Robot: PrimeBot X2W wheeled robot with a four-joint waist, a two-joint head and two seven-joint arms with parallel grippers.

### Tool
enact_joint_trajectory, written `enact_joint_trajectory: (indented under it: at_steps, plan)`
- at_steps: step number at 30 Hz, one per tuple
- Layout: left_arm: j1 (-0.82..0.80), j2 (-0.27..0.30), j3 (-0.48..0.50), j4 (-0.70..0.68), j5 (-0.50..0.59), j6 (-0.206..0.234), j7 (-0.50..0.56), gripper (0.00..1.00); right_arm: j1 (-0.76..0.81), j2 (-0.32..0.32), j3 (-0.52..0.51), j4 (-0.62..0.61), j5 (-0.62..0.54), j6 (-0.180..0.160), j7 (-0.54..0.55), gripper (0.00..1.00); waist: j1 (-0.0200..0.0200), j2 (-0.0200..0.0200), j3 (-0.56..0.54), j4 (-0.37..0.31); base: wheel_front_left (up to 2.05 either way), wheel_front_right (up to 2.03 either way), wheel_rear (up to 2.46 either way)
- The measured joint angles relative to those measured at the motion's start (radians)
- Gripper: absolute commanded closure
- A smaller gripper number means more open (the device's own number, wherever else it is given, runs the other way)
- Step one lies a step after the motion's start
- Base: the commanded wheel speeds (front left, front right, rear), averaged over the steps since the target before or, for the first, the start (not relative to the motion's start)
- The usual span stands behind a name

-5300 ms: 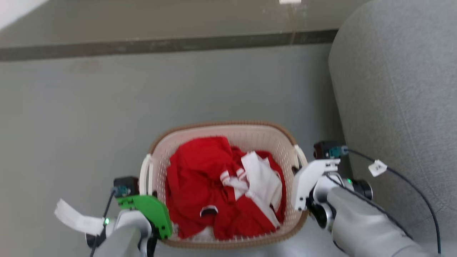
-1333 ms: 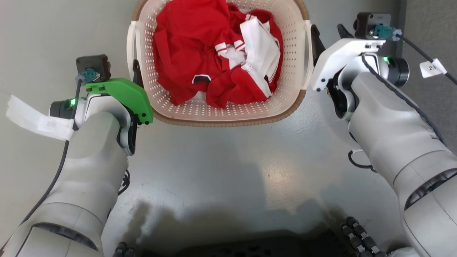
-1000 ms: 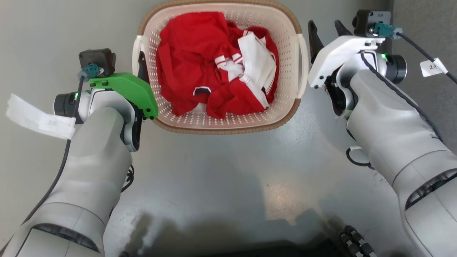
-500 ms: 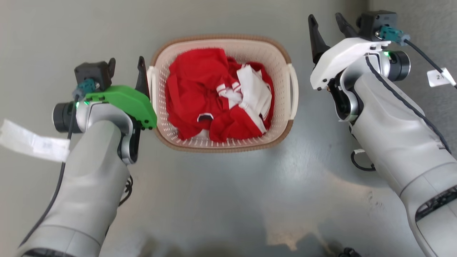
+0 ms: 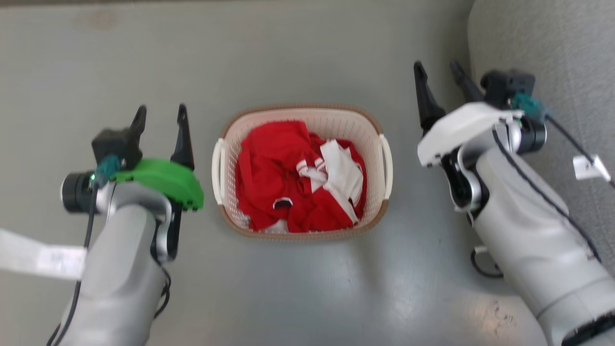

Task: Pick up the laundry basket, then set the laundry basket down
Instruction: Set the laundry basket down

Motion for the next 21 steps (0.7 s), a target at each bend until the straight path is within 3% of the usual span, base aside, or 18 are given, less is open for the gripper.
enact_joint_trajectory:
  at_steps: [10,21]
  plan:
    - [0.223,0.010,0.076,-0.157,0.088,0.009,0.000,0.00,0.196,0.002,-0.103,-0.162,-0.073,-0.008,0.000,0.00,-0.0001,0.0000,-0.142,0.002,0.00,0.00,0.00]
    - [0.447,0.010,0.154,-0.299,0.148,0.010,0.000,0.00,0.412,0.009,-0.143,-0.279,-0.140,-0.008,0.000,0.00,0.0000,0.0000,-0.294,-0.003,0.00,0.00,0.00]
